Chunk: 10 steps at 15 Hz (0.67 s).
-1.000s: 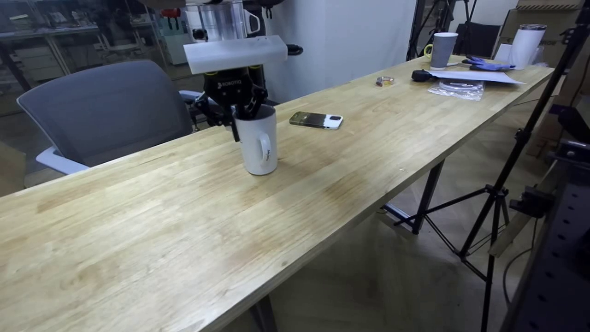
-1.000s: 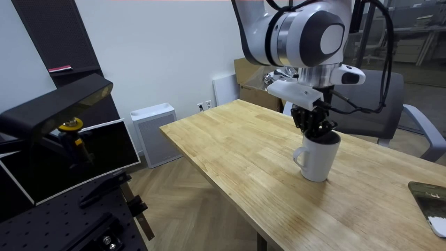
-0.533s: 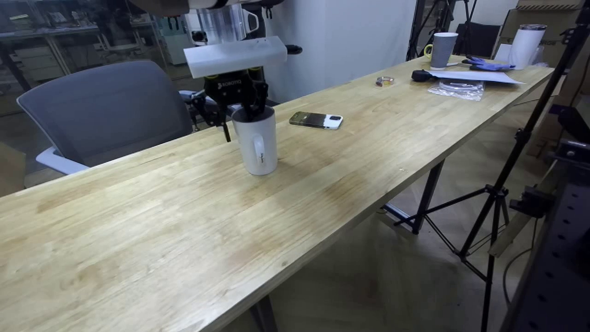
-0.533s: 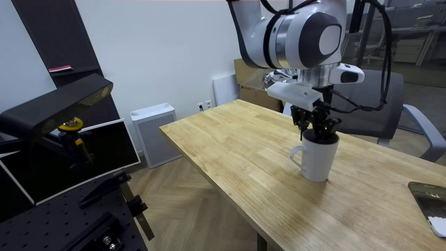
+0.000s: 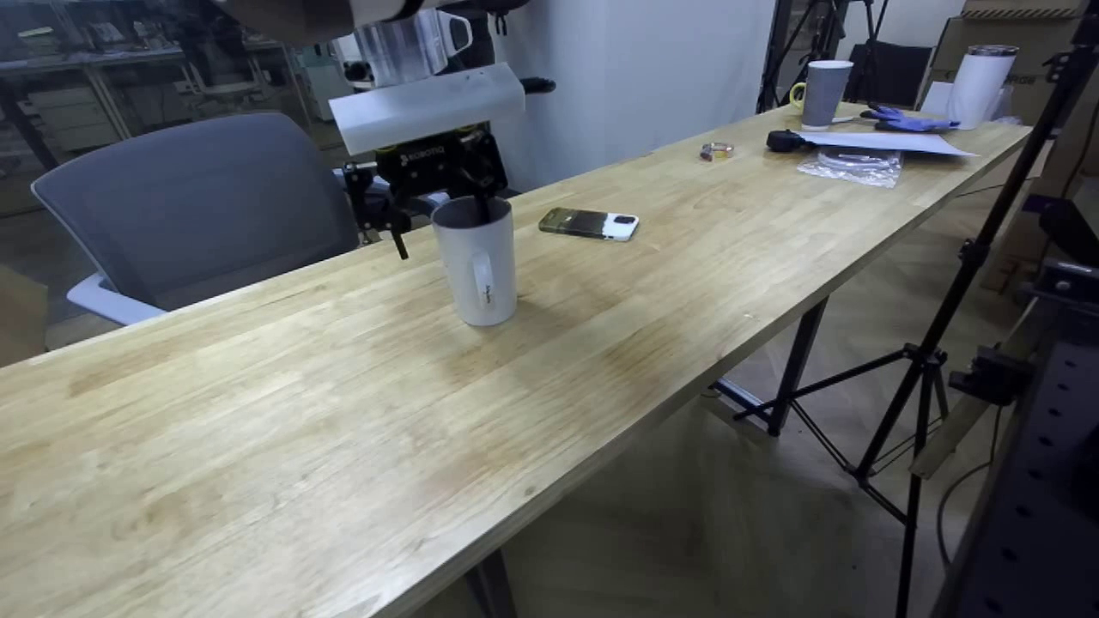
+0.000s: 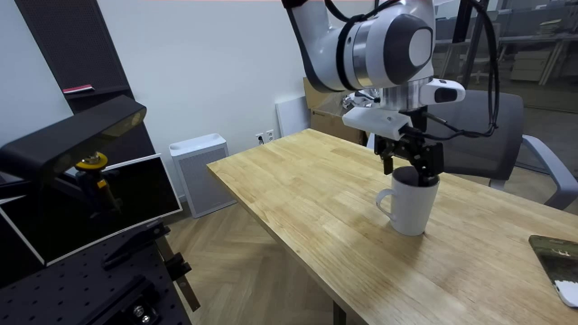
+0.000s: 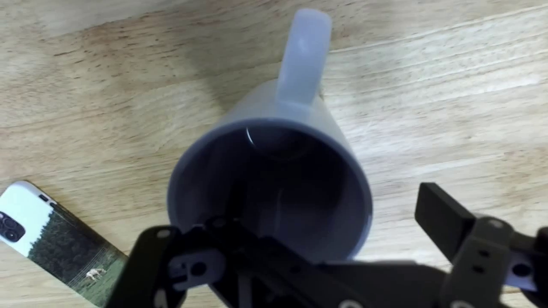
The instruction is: Move the white mug cup from the right to the left
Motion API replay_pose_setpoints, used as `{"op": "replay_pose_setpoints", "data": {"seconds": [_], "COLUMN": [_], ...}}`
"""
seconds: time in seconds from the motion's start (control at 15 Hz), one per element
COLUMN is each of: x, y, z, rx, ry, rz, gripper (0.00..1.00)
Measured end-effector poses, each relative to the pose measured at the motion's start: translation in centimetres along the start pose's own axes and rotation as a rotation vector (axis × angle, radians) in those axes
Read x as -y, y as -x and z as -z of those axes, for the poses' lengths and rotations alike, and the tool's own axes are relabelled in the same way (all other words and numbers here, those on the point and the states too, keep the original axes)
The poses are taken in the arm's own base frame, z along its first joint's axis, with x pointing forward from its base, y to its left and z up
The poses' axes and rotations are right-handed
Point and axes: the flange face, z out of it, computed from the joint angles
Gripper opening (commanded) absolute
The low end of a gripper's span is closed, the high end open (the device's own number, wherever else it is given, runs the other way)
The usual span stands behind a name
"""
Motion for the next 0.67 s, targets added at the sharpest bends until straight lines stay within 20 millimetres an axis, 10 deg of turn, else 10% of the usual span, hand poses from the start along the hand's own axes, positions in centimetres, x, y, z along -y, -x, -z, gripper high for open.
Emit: {"op": "replay_pose_setpoints", "data": {"seconds": [0.67], "x": [0.1], "y": [-0.9], "z": [2.2], "rx": [-0.058], "ry": [0.061], "rz": [-0.050], "gripper": [1.00]}}
